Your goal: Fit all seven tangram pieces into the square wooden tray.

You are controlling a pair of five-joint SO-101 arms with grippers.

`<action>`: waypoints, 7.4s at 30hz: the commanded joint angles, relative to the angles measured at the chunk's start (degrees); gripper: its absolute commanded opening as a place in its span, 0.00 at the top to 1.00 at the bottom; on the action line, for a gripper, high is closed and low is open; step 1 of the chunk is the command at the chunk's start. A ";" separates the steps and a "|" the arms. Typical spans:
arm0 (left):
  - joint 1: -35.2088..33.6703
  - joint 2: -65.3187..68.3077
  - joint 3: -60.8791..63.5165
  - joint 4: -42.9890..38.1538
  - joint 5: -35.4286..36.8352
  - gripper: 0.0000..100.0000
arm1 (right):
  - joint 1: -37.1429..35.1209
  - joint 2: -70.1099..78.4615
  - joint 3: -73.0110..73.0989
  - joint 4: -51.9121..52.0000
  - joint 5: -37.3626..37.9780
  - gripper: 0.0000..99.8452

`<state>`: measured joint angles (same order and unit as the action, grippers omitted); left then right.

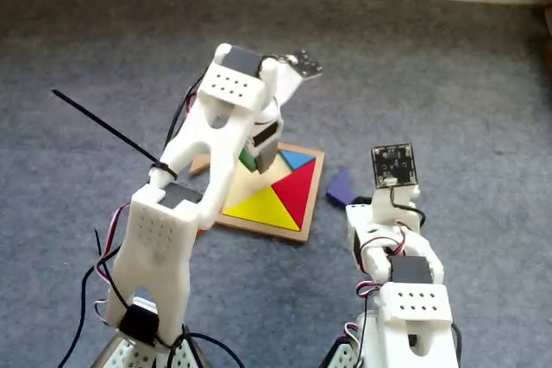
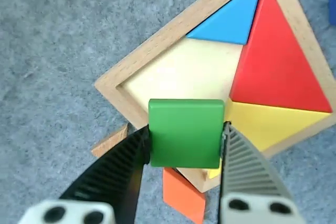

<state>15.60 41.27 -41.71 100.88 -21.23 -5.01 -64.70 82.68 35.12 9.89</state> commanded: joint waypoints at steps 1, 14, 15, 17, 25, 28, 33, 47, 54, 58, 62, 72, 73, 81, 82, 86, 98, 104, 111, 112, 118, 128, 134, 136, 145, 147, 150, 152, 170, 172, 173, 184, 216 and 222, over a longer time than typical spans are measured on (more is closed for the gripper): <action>2.24 -3.82 0.66 -0.35 0.18 0.82 | 0.92 -1.27 -0.22 -1.27 -0.18 0.99; 4.44 0.92 0.48 -2.11 0.53 0.74 | 0.92 -1.27 -0.22 -1.27 -0.18 0.99; 4.26 0.92 0.48 -2.46 0.53 0.73 | 0.92 -1.27 -0.22 -1.27 -0.18 0.99; 3.47 1.19 -0.66 -3.43 0.53 0.73 | 0.92 -1.27 -0.22 -1.27 -0.18 0.99; 0.31 0.75 -1.89 -5.36 0.44 0.73 | 0.92 -1.27 -0.22 -1.27 -0.18 0.99; -1.54 -0.31 -1.80 -5.27 0.18 0.77 | 0.92 -1.27 -0.22 -1.27 -0.09 0.99; -3.12 -1.98 -1.71 -2.20 0.18 0.92 | 0.92 -1.27 -0.22 -1.27 -0.09 0.99; -1.19 6.29 3.56 -8.62 0.44 0.99 | 0.84 -1.27 -0.22 -1.27 2.64 0.99; 4.26 8.04 3.30 -9.67 0.44 0.99 | 0.84 -1.27 -0.22 -1.27 2.64 0.99; 4.79 8.13 -1.19 -9.93 1.32 0.99 | 0.84 -1.27 -0.22 -1.27 2.64 0.99; 3.47 8.04 -7.52 -9.76 8.97 0.99 | 0.84 -1.27 -0.22 -1.27 2.64 0.99; -1.36 7.52 -20.62 0.35 11.16 0.99 | 0.84 -1.27 -0.22 -1.27 2.64 0.99; -2.59 7.08 -20.18 0.35 11.16 0.99 | 0.84 -1.27 -0.22 -1.27 2.73 0.99; -9.10 -1.54 -6.37 0.35 8.18 0.99 | 0.84 -1.27 -0.22 -1.27 2.90 0.99; -9.80 -2.86 -4.62 0.35 7.74 0.98 | 0.84 -1.27 -0.22 -1.27 2.90 0.99; -13.58 -5.67 -0.31 0.35 4.04 0.87 | 0.84 -1.27 -0.22 -1.27 2.90 0.99; -17.45 3.91 -0.04 0.35 0.09 0.77 | 0.84 -1.27 -0.13 -1.27 2.99 0.99; -17.36 7.78 -0.04 0.26 -0.26 0.77 | 0.66 -1.27 -0.13 -1.27 2.99 0.99; -17.63 11.30 -0.04 -2.37 -3.16 0.80 | 0.66 -1.27 -0.13 -1.27 2.99 0.99; -17.36 11.56 -0.13 -2.46 -3.16 0.82 | 0.66 -1.27 -0.13 -1.27 2.99 0.99; -17.27 11.56 -1.89 -3.78 -3.25 0.87 | 0.66 -1.27 -0.13 -1.27 2.99 0.99; -17.19 11.30 -7.43 -1.58 -5.89 0.90 | 0.66 -1.27 -0.13 -1.27 2.99 0.99; -17.36 11.30 -9.10 -0.35 -5.89 0.93 | 0.66 -1.27 -0.13 -1.27 2.99 0.99; -17.54 11.30 -9.01 -0.26 -5.89 0.94 | 0.66 -1.27 -0.13 -1.27 2.99 0.99; -17.63 8.57 -8.84 -0.35 -5.71 0.84 | 0.66 -1.27 -0.13 -1.27 2.99 0.99; -17.63 8.31 -9.01 -0.44 -5.63 0.78 | 0.66 -1.27 -0.13 -1.27 2.99 0.99; -17.36 8.48 -9.10 -1.49 -5.89 0.77 | 0.66 -1.27 -0.13 -1.27 2.99 0.99; -17.54 8.75 -9.10 -5.01 -5.80 0.77 | 0.66 -1.27 -0.13 -1.27 2.99 0.99; -14.90 15.25 -9.10 -13.10 -6.15 0.80 | 0.57 -1.19 -0.13 -1.27 2.99 0.99; -14.11 15.78 -9.10 -12.75 -7.74 0.82 | 0.57 -1.19 -0.13 -1.27 2.99 0.99; -13.85 16.04 -9.10 -12.66 -9.32 0.83 | 0.57 -1.19 -0.13 -1.27 2.99 0.99; -14.11 16.48 -10.95 -7.30 -10.99 0.92 | 0.57 -1.19 -0.13 -1.27 2.99 0.99; 4.35 -24.84 32.92 -11.52 -8.62 0.95 | 4.18 -1.19 -0.13 -3.21 2.64 0.99; 7.25 -25.10 40.31 -18.90 -8.53 0.95 | 8.48 -1.19 -0.13 -5.41 -0.35 0.99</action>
<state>20.35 20.00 -2.77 85.14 -30.20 1.49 -64.70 83.03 31.43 11.03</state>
